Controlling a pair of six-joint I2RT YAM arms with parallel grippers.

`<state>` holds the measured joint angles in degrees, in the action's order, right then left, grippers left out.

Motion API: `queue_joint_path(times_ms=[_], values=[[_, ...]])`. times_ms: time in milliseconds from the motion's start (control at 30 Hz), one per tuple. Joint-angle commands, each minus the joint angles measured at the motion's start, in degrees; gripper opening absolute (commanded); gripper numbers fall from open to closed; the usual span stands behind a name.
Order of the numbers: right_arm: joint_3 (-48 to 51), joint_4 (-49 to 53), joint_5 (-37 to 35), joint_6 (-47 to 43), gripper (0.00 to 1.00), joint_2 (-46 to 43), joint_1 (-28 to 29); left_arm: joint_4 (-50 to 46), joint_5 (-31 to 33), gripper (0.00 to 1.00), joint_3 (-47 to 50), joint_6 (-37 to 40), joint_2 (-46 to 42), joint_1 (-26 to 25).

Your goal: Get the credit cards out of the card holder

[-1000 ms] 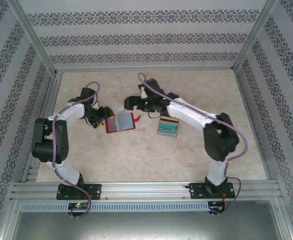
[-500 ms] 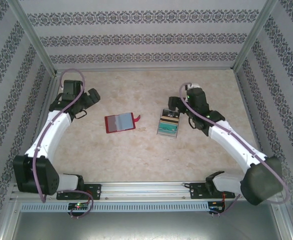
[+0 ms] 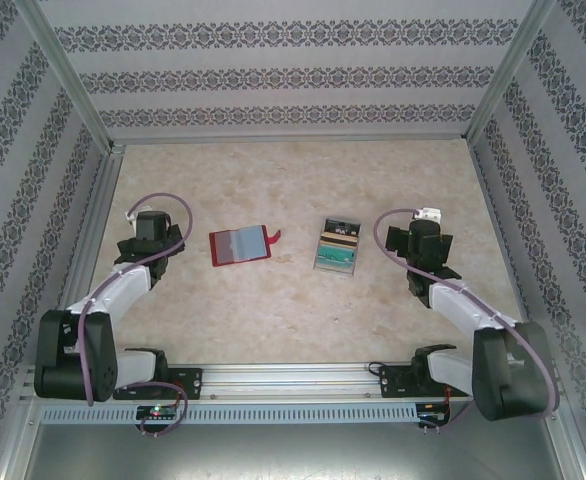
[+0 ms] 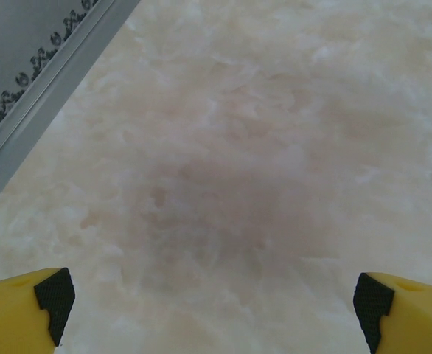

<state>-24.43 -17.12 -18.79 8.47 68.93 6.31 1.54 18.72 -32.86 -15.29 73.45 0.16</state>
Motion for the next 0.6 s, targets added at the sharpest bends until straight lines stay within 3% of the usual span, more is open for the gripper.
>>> queue_joint_path(times_ms=[0, 200, 333, 567], values=[[1.3, -17.3, 0.8, -3.7, 0.98, 5.3, -0.8, 19.8, 0.5, 0.99, 4.1, 5.0, 2.5, 0.7], [0.1, -24.5, 7.3, -6.1, 0.98, 11.6, -3.2, 33.5, -5.5, 0.99, 8.5, 7.3, 5.6, 2.3], [2.9, -34.9, 16.0, -5.8, 0.98, 17.4, -5.9, 40.7, -14.4, 0.99, 10.0, 5.2, 8.9, 5.7], [2.0, -32.8, 18.8, -6.9, 0.98, 17.2, -5.9, 38.9, -25.0, 1.0, 7.8, 9.7, 10.7, 5.7]])
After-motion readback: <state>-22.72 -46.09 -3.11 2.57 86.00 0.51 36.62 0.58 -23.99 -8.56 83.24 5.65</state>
